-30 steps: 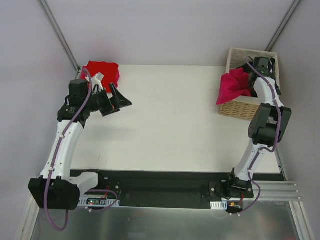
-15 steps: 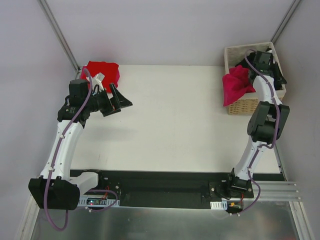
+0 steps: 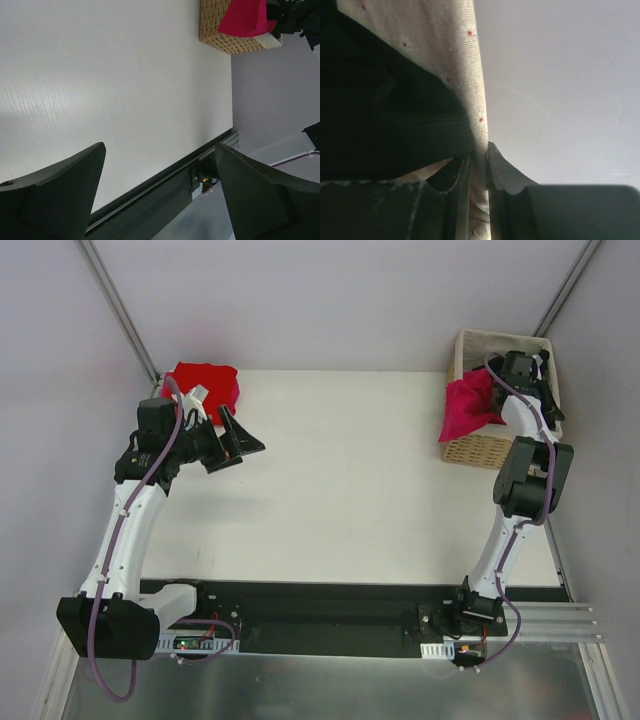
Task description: Fold and stack the t-shirts
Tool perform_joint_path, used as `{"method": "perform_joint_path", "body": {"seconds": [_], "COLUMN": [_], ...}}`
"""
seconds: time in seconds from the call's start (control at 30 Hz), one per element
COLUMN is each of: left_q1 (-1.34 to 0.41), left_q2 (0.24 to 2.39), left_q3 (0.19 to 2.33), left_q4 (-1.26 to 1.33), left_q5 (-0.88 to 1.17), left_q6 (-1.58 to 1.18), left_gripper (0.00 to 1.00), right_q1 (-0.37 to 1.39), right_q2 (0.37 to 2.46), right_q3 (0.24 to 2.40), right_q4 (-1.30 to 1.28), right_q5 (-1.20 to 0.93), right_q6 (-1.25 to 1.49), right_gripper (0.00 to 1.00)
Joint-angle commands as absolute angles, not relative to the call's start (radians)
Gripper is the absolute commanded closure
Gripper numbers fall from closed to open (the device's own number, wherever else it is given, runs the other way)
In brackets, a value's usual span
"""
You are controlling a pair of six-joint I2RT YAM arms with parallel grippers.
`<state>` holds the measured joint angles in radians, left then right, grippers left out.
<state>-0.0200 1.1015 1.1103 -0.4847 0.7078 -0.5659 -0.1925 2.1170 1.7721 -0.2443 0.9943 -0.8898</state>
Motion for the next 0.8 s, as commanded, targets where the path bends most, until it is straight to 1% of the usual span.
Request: {"method": "perform_joint_path", "body": {"seconds": [0.0, 0.17, 0.27, 0.37, 0.5, 0.53, 0.6, 0.67, 0.7, 0.77], "left_q1": [-0.026, -0.028, -0.028, -0.046, -0.101, -0.115, -0.156, -0.181, -0.204, -0.219], "left_q2": [1.083, 1.092, 1.126, 1.163, 1.215, 1.227, 1.270, 1.314, 1.327, 1.357], "left_q3": [1.137, 1.152, 1.161, 1.167, 1.186, 1.199, 1.219, 1.256, 1.272, 1.307], "left_q4": [-0.483, -0.480, -0.482, -0.482, -0.480, -0.482, -0.480, -0.482, -0.482, -0.480], "left_q5": [0.744, 0.750, 0.750, 0.736, 0.712, 0.709, 0.704, 0.704, 0.707, 0.709], "left_q6": [-0.578, -0.561, -0.564, -0.572, -0.578, -0.580, -0.574, -0.569, -0.566, -0.560], "left_gripper": [0.09, 0.09, 0.09, 0.10, 0.11, 0.11, 0.11, 0.11, 0.11, 0.11], "right_q1": [-0.199, -0.218, -0.224, -0.229, -0.235, -0.235, -0.235, -0.238, -0.239, -0.242], "right_q2": [2.144, 2.210, 2.232, 2.252, 2.221, 2.212, 2.197, 2.180, 2.177, 2.171], "right_q3": [1.870, 1.939, 1.968, 1.996, 1.965, 1.957, 1.930, 1.928, 1.933, 1.939], "right_q4": [-0.176, -0.120, -0.139, -0.244, -0.270, -0.259, -0.232, -0.230, -0.232, -0.232], "right_q5": [1.042, 1.025, 0.973, 0.849, 0.677, 0.616, 0.586, 0.503, 0.483, 0.436], "right_q6": [-0.851, -0.879, -0.861, -0.793, -0.742, -0.741, -0.738, -0.733, -0.735, -0.726], "right_gripper": [0.83, 0.83, 0.84, 0.86, 0.86, 0.83, 0.78, 0.66, 0.64, 0.63]}}
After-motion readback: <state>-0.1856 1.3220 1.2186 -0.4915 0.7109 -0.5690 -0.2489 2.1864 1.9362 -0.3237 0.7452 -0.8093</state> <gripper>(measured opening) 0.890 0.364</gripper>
